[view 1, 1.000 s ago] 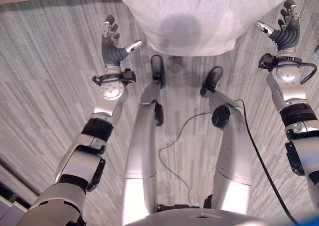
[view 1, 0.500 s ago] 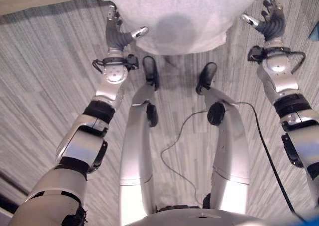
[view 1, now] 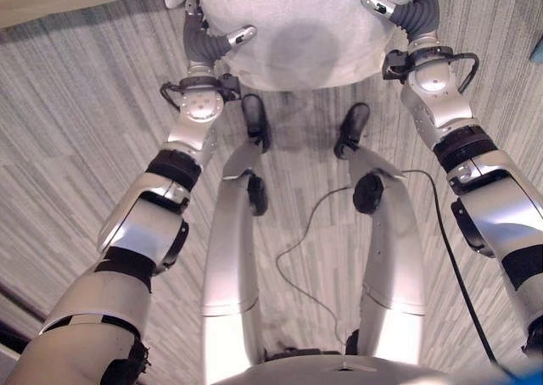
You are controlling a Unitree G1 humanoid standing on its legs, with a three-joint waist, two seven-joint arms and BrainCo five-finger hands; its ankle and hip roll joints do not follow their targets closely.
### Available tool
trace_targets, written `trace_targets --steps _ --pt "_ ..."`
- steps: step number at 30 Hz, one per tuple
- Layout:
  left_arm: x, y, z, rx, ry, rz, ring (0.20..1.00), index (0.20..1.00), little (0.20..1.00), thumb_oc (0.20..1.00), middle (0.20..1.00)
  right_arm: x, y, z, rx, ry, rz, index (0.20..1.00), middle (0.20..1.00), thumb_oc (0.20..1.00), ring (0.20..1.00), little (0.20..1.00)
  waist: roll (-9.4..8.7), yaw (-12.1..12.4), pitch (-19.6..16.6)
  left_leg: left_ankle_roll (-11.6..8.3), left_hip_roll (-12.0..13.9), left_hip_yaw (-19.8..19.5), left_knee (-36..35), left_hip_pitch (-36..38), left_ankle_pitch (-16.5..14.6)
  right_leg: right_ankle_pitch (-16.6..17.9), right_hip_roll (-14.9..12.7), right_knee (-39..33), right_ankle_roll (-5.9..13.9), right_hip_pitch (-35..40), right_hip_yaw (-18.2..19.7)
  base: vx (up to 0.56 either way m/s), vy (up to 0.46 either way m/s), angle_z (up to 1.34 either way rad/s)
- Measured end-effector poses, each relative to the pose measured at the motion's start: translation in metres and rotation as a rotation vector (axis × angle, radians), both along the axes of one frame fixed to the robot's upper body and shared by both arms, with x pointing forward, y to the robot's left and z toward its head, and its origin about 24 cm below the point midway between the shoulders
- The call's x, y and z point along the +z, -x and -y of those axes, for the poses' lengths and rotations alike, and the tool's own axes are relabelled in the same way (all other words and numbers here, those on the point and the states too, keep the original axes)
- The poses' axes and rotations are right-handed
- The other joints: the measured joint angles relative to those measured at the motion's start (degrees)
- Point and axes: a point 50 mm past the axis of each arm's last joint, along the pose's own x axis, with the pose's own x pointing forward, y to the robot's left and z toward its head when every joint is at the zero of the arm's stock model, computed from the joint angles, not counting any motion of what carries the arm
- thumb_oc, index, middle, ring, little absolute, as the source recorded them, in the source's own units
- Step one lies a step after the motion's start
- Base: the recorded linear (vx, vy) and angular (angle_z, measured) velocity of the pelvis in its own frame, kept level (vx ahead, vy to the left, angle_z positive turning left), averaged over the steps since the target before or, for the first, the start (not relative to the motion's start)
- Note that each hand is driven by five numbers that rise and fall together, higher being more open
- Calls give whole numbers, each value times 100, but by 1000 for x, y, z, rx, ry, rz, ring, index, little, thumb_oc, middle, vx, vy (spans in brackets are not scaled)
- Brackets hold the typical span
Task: Pick up all the scattered cushions and arrange them neatly on the sofa.
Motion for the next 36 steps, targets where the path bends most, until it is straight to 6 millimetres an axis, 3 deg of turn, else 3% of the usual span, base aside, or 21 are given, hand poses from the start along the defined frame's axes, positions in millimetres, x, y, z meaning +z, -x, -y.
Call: trace_targets --steps 2,3,4,5,6,13,18,20,24,26,30,34,36 --pt "0 0 3 -6 9 0 1000 1000 1000 1000 1000 0 0 0 -5 -6 1 1000 1000 1000 1000 1000 0 27 0 -10 6 -10 -5 0 7 1 13 1 -3 -1 -2 0 0 0" --pt "1 -1 5 -12 40 -1 884 884 884 884 884 0 0 0 -8 -16 2 780 780 780 780 780 0 43 0 -15 11 -11 -9 0 11 4 17 1 -7 -5 -2 0 0 0" --pt "2 -1 7 -13 59 0 696 696 696 696 696 1 0 0 -12 -19 4 567 567 567 567 567 0 50 0 -16 12 -12 -16 0 14 4 19 0 -7 -6 -1 0 0 0" --pt "3 -1 7 -11 72 3 398 398 398 398 398 1 0 0 -13 -21 4 200 200 200 200 200 0 52 0 -18 11 -12 -26 0 20 3 18 -1 -6 -10 -1 0 0 0" --pt "3 -1 7 -9 88 3 200 200 200 200 200 1 0 0 -13 -22 5 200 200 200 200 200 0 52 0 -20 9 -12 -33 0 25 3 18 -2 -6 -13 -1 0 0 0" --pt "14 0 7 -14 163 38 200 200 200 200 200 7 3 -9 12 -68 34 200 200 200 200 200 0 39 0 -42 17 -11 -203 -4 127 75 46 -112 -64 -52 -22 -3 5 0" --pt "22 6 4 -34 181 81 200 200 200 200 200 15 9 -4 19 -84 74 200 200 200 200 200 2 57 7 -44 23 -17 -417 25 236 192 58 -316 -89 -8 -105 -56 37 -1" --pt "22 7 2 -35 201 86 200 200 200 200 200 14 10 -2 14 -76 74 200 200 200 200 200 14 45 346 -49 3 -19 -628 499 346 248 51 -473 -82 469 -146 -79 16 3" --pt "-8 10 -3 -34 247 19 200 200 200 200 200 -15 9 -1 5 -78 -1 200 200 200 200 200 14 -8 407 -58 -35 -13 -1209 1408 528 367 73 -939 -59 1347 -228 -51 1 2" --pt "-51 21 3 -66 301 -60 200 200 200 200 200 -55 16 -2 20 -116 -69 200 200 200 200 200 -6 -71 -156 -84 -81 -52 -1414 1627 553 351 82 -1098 2 1543 -241 -74 -6 4" --pt "-99 37 12 -93 381 -162 200 200 200 200 200 -101 32 0 23 -167 -144 200 200 200 200 200 -9 -100 -99 -96 -87 -37 -2005 2935 675 462 164 -1642 70 2833 -290 7 -31 -3" --pt "-125 63 15 -151 412 -179 200 200 200 200 200 -130 56 7 24 -172 -144 200 200 200 200 200 -4 -100 -233 -205 -118 -75 -2708 4151 771 404 206 -2077 140 3956 -405 -10 -39 4" --pt "-133 68 13 -155 411 -189 200 200 200 200 200 -141 61 9 14 -167 -169 200 200 200 200 200 1 -96 -522 -196 -109 -125 -2855 4301 875 449 242 -2120 84 4104 -463 30 -78 8"
